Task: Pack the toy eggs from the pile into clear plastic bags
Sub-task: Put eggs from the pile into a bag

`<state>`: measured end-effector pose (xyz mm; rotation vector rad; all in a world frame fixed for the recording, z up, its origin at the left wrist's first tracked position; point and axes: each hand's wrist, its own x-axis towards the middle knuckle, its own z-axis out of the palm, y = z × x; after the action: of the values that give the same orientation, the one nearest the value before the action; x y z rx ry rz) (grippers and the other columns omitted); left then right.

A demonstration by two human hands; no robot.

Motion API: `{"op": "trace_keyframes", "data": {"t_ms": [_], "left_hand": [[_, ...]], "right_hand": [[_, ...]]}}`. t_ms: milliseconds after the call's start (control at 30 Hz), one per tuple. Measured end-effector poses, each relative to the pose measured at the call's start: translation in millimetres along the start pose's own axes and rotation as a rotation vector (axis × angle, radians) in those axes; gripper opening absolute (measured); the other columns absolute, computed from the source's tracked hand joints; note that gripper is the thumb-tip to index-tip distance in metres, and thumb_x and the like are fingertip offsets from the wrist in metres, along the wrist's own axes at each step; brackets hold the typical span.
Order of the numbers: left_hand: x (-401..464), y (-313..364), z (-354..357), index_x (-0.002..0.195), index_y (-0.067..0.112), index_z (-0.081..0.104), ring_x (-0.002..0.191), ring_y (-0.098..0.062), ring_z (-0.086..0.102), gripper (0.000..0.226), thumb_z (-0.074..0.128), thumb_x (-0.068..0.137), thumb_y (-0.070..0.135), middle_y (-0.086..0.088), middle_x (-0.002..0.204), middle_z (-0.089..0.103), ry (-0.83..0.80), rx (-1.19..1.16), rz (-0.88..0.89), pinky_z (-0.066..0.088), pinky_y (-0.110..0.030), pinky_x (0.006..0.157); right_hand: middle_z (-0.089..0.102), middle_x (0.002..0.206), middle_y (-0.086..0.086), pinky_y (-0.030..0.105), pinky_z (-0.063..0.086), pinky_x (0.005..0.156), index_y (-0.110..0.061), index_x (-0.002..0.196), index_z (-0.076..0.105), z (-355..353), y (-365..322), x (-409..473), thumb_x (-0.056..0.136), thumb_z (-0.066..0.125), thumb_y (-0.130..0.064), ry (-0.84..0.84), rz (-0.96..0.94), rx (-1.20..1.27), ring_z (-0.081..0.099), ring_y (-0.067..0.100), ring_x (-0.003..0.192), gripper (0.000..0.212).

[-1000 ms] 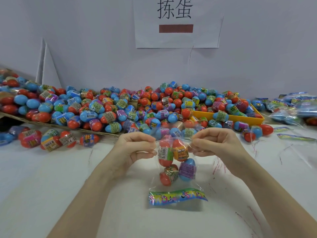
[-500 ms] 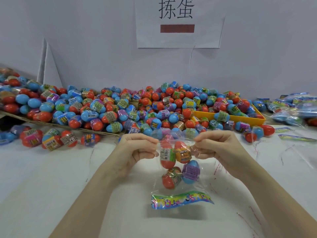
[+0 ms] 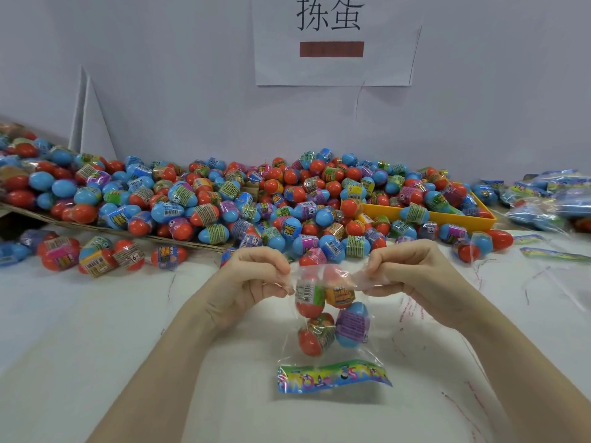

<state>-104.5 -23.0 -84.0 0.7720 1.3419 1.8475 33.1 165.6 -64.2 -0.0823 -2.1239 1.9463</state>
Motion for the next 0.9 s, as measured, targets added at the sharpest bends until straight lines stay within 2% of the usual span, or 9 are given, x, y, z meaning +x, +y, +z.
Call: {"op": "trace_keyframes", "data": {"t_ms": [133, 233, 433, 500, 567, 700, 767, 833, 900], "left_hand": [[0, -1, -3, 0.048, 0.012, 0.065, 0.051, -0.01, 0.058, 0.007, 0.066, 0.045, 0.006, 0.001, 0.057, 0.058, -0.112, -0.007, -0.028, 0.05, -0.019, 0.054], [1, -2, -2, 0.047, 0.01, 0.066, 0.051, -0.011, 0.058, 0.004, 0.065, 0.044, 0.007, -0.002, 0.056, 0.059, -0.135, 0.005, -0.048, 0.049, -0.018, 0.053], [2, -2, -5, 0.047, 0.006, 0.065, 0.052, -0.016, 0.058, 0.017, 0.05, 0.054, -0.001, -0.008, 0.056, 0.059, -0.134, 0.07, -0.085, 0.049, -0.02, 0.053], [1, -2, -2, 0.048, 0.006, 0.065, 0.051, -0.015, 0.057, 0.005, 0.061, 0.051, 0.008, -0.008, 0.055, 0.059, -0.123, 0.097, -0.077, 0.049, -0.019, 0.052], [0, 0, 0, 0.048, 0.008, 0.066, 0.051, -0.012, 0.056, 0.013, 0.072, 0.048, 0.02, -0.006, 0.054, 0.057, -0.105, 0.188, -0.072, 0.047, -0.017, 0.053], [-1, 1, 1, 0.046, 0.018, 0.061, 0.057, -0.011, 0.053, 0.024, 0.082, 0.04, 0.028, 0.0, 0.057, 0.055, -0.076, 0.405, -0.057, 0.044, -0.021, 0.064], [0, 1, 2, 0.046, 0.019, 0.06, 0.058, -0.01, 0.053, 0.026, 0.083, 0.038, 0.026, 0.003, 0.057, 0.055, -0.074, 0.416, -0.053, 0.044, -0.023, 0.066], [1, 2, 3, 0.047, 0.019, 0.06, 0.057, -0.009, 0.052, 0.025, 0.082, 0.038, 0.025, 0.005, 0.057, 0.054, -0.076, 0.411, -0.04, 0.045, -0.022, 0.063], [1, 3, 4, 0.047, 0.02, 0.06, 0.056, -0.008, 0.053, 0.023, 0.082, 0.039, 0.023, 0.007, 0.056, 0.055, -0.098, 0.402, -0.025, 0.047, -0.019, 0.061]], "right_hand": [[0.068, 0.059, 0.004, 0.019, 0.054, 0.053, -0.01, 0.057, 0.073, -1, 3, 1, 0.077, 0.048, 0.021, -0.012, 0.023, 0.016, 0.068, 0.013, 0.059, 0.045], [0.069, 0.061, 0.002, 0.018, 0.054, 0.054, -0.012, 0.058, 0.074, -2, 4, 1, 0.079, 0.049, 0.019, -0.027, 0.056, -0.013, 0.067, 0.011, 0.06, 0.045], [0.071, 0.067, 0.006, 0.018, 0.054, 0.056, -0.013, 0.059, 0.075, -2, 5, 1, 0.08, 0.05, 0.016, 0.003, 0.092, -0.063, 0.068, 0.013, 0.063, 0.044], [0.071, 0.066, 0.006, 0.018, 0.054, 0.055, -0.013, 0.058, 0.074, -2, 5, 1, 0.081, 0.05, 0.016, 0.019, 0.098, -0.077, 0.068, 0.013, 0.063, 0.045], [0.071, 0.064, 0.005, 0.017, 0.053, 0.053, -0.013, 0.056, 0.074, 0, 4, 2, 0.081, 0.052, 0.013, 0.028, 0.105, -0.085, 0.068, 0.013, 0.062, 0.043], [0.069, 0.06, 0.006, 0.016, 0.051, 0.049, -0.014, 0.05, 0.071, 7, 2, 3, 0.076, 0.068, -0.006, 0.105, 0.079, -0.106, 0.066, 0.013, 0.056, 0.027], [0.067, 0.056, 0.007, 0.017, 0.05, 0.047, -0.009, 0.053, 0.069, 10, 0, 2, 0.065, 0.074, -0.03, 0.155, 0.051, -0.162, 0.064, 0.013, 0.051, 0.025], [0.065, 0.053, 0.004, 0.019, 0.051, 0.047, -0.002, 0.063, 0.06, 15, 0, 3, 0.045, 0.076, -0.047, 0.187, 0.052, -0.223, 0.063, 0.014, 0.049, 0.051], [0.067, 0.057, 0.0, 0.02, 0.05, 0.045, -0.011, 0.072, 0.051, 21, -1, 4, 0.034, 0.077, -0.054, 0.153, 0.099, -0.25, 0.065, 0.013, 0.052, 0.063]]}}
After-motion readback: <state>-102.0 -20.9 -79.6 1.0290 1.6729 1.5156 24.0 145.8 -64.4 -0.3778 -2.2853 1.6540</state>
